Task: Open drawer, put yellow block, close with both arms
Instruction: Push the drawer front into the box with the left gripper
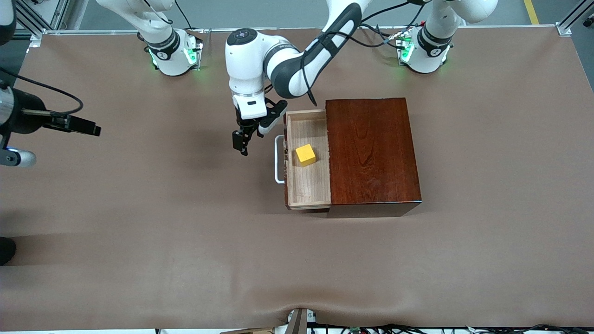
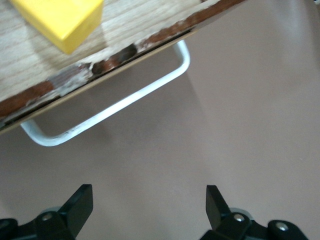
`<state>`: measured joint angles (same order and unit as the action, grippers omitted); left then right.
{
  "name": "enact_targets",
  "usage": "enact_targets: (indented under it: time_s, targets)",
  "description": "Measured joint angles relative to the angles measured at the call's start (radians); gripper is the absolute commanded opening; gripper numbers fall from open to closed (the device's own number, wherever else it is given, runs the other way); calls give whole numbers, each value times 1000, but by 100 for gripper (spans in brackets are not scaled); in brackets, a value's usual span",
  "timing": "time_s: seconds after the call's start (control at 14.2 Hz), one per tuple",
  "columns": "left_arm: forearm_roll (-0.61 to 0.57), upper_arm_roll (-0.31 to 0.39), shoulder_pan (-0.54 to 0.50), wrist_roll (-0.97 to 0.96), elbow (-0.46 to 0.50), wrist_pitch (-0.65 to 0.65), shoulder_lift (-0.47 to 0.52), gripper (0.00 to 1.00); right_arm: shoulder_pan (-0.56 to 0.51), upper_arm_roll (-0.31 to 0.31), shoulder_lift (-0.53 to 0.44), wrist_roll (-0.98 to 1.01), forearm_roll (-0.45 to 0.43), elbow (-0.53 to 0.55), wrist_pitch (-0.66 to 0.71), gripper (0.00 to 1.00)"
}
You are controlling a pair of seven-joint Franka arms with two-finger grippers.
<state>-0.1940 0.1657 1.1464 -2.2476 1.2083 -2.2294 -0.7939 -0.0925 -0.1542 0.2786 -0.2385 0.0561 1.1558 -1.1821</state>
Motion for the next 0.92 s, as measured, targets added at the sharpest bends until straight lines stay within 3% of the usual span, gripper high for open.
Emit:
enact_targets:
  time_s: [0.42,0.56,0.92]
  targets:
    - [-17,55,61,-22,-1,73,-55,100,-4,12,-81,210,0,49,-32,100]
    - [-21,63,65,-22,-2,82,-55,100,50,52,-117,230,-2,79,-69,100]
    - [-25,76,63,-11,-3,107,-55,100,139,164,-257,418,-22,272,-216,100]
